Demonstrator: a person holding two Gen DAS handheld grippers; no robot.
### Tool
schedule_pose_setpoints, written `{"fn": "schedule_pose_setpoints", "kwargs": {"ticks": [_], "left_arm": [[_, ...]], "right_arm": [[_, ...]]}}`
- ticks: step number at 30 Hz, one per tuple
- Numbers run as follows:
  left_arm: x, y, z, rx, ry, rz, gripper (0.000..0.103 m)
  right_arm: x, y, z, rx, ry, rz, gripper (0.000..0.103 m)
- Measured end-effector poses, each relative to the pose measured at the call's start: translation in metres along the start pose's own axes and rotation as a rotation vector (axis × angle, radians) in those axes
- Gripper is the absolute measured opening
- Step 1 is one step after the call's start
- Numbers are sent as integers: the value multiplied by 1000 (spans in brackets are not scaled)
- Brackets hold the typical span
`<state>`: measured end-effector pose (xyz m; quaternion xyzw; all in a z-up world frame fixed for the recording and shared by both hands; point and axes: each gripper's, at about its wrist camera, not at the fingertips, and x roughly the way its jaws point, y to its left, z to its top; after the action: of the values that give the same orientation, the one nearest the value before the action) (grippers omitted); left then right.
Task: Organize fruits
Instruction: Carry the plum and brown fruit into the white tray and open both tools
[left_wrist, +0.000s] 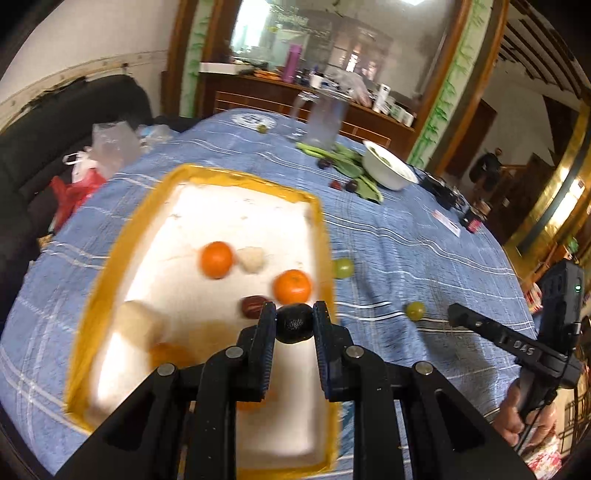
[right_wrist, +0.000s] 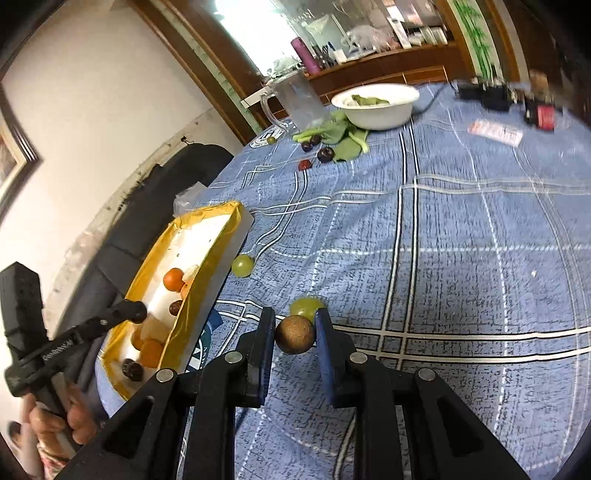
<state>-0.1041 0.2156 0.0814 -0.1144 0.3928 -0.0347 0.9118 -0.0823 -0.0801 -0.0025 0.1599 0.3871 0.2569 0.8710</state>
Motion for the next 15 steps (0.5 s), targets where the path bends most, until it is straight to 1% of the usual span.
{"fn": "schedule_pose_setpoints", "kwargs": {"ticks": [3, 7, 11, 15], "left_arm": [[-11, 16, -4, -14, -24, 41, 19], [-16, 37, -11, -57, -23, 53, 19], [-18, 51, -20, -81, -13, 56, 20], [-18, 60, -25, -94, -11, 74, 20]], "right_arm": [[1, 26, 3, -38, 6, 4, 24], [8, 67, 6, -94, 35, 41, 24], [29, 103, 5, -146, 80, 61, 24], [53, 130, -3, -208, 112, 43, 24]]}}
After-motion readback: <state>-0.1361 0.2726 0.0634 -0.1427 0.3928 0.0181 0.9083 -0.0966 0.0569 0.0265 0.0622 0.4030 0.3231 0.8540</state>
